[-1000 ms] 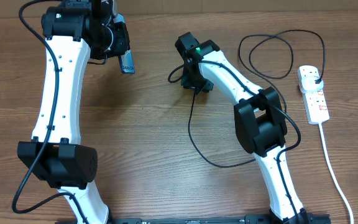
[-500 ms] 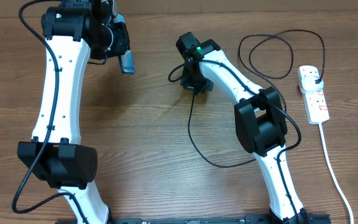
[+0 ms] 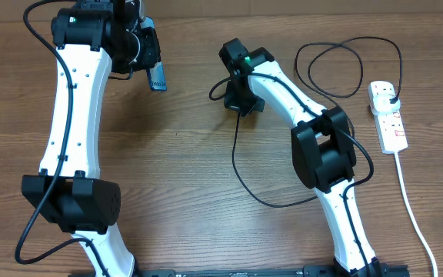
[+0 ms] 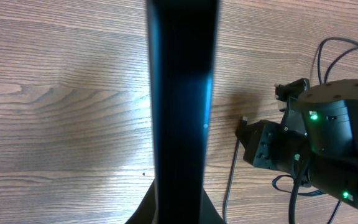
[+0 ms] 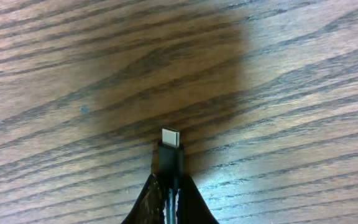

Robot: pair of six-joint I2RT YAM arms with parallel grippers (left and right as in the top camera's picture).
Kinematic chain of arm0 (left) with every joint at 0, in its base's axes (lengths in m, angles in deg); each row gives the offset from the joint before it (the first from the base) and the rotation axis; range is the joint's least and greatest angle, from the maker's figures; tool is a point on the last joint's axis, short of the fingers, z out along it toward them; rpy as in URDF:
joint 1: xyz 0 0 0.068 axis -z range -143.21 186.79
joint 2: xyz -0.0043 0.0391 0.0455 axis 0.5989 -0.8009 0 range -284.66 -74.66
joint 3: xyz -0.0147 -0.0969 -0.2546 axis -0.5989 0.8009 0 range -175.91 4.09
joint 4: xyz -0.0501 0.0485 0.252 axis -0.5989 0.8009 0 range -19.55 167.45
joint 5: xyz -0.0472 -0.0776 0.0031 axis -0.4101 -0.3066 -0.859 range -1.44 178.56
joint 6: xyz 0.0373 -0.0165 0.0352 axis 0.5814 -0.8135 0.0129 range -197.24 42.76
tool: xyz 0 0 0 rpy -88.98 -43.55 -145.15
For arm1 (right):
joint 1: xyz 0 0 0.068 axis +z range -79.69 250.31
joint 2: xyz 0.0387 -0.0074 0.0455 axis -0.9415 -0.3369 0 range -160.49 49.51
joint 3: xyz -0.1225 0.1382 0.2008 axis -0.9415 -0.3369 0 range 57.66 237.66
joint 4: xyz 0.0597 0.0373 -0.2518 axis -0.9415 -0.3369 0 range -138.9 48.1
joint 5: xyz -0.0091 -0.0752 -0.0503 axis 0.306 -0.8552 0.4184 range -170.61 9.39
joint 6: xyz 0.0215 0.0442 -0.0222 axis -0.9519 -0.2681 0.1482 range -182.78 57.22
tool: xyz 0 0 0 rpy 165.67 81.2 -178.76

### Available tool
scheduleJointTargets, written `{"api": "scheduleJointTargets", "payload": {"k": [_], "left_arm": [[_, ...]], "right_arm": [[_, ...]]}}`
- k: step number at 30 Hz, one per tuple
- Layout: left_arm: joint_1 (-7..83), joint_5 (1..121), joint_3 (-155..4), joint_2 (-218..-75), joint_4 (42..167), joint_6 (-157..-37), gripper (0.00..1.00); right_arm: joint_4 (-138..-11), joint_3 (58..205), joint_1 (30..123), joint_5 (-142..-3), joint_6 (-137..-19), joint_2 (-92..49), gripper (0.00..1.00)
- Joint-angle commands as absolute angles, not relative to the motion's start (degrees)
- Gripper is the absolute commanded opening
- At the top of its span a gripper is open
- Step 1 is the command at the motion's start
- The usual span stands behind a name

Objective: Plug charger to phone and switch on socket

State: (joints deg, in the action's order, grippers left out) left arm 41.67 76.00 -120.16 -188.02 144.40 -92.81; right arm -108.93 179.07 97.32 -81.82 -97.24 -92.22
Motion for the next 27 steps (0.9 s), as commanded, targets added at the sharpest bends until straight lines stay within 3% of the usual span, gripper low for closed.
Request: {"api": "scheduleJointTargets", "payload": {"k": [1, 7, 19, 27], "left_arm": [[41.89, 76.24, -121.64, -185.66, 143.92, -93.53, 0.04], [41.89, 70.58, -121.64, -185.66, 141.21, -92.26, 0.04], [39.31, 44.57, -121.66, -185.64, 126.57, -90.52, 0.04], [34.02, 34.19, -121.66, -185.64, 124.16, -90.52, 0.04]], "right_arm": [[-109.91, 179.72, 95.98, -78.32, -96.82, -94.04, 0.04], [-108.82, 180.33, 93.75, -66.26, -89.43, -88.55, 0.04], [-112.38, 180.33, 91.83, -29.34, -64.49, -86.87, 0.04], [-115.99, 180.33, 92.03, -20.4, -56.28, -83.76, 0.04]]}}
